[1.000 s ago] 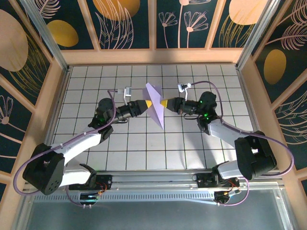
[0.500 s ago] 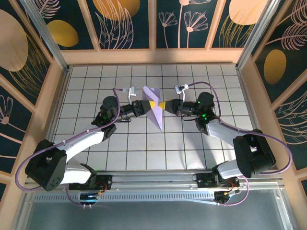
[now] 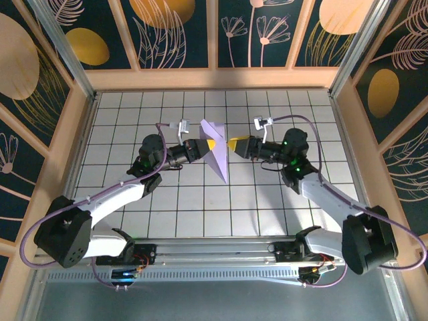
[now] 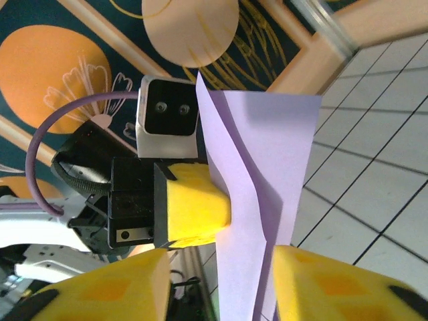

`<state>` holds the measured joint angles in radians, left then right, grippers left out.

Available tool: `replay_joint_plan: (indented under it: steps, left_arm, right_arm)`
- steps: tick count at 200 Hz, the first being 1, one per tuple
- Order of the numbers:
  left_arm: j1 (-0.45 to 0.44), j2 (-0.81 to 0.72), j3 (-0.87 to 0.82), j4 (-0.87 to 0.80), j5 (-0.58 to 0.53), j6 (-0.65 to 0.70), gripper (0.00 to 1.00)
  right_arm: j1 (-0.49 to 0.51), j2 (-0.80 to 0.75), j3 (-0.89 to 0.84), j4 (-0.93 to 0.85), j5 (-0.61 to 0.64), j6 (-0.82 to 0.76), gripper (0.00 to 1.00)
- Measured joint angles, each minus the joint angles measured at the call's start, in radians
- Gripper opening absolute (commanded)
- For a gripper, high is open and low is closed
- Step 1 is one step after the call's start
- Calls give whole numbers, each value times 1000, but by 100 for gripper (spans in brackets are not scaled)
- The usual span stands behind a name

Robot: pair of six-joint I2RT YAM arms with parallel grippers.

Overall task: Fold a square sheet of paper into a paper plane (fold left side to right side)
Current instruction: Turn over the paper at the center of the table.

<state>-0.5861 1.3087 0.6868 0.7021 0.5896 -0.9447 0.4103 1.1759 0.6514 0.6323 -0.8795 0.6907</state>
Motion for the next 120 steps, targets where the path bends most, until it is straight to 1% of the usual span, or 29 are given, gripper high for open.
replay_joint_plan:
  steps: [19,38,50,70,102,120]
  left_arm:
    - [-3,-1,0,8,-3,-3,0]
    - [-5,-1,0,16,-3,-3,0]
    - [-8,-1,3,21,-3,-3,0]
    - [-11,-1,13,23,-3,-4,0]
    - [-21,0,27,34,-3,-6,0]
    - [-28,5,34,42,-3,-8,0]
  right_arm:
    - [-6,-53,-23,-59,28,-27,71]
    - [-9,-87,-67,-101,41,-35,80]
    - [-8,-106,-100,-122,42,-31,84]
    - [4,-129,-144,-131,41,-14,86]
    - [57,-133,-183,-97,33,33,86]
    - [77,-117,-187,-43,27,60,83]
